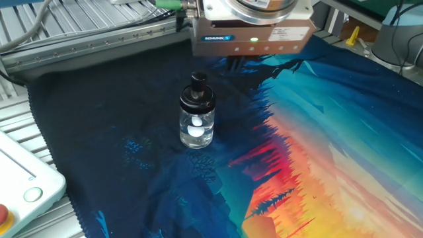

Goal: Screw the lid onto the jar

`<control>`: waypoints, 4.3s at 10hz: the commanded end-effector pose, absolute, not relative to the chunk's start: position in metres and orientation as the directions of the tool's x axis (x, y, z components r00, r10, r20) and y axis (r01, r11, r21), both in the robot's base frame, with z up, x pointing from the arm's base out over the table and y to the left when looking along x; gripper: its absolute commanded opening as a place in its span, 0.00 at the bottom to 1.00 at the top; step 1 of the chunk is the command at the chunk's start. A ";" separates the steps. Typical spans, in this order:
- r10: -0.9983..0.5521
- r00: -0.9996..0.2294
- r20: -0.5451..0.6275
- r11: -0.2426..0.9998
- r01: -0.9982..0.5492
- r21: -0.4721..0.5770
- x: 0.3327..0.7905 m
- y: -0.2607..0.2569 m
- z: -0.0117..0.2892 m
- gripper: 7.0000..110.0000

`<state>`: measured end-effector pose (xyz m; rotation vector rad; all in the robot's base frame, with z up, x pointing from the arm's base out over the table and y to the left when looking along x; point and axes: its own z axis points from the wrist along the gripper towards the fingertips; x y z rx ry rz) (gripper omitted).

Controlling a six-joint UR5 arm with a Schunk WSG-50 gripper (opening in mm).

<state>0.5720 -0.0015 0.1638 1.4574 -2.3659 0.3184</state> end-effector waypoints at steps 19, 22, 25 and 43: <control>-0.710 -0.601 0.366 0.650 -0.760 0.012 0.553 0.021 0.161 0.00; -0.720 -0.556 0.415 0.604 -0.797 -0.021 0.556 0.003 0.166 0.00; -0.722 -0.593 0.357 0.630 -0.777 -0.017 0.561 0.017 0.160 0.00; -0.688 -0.504 0.522 0.488 -0.854 -0.182 0.628 -0.017 0.147 0.00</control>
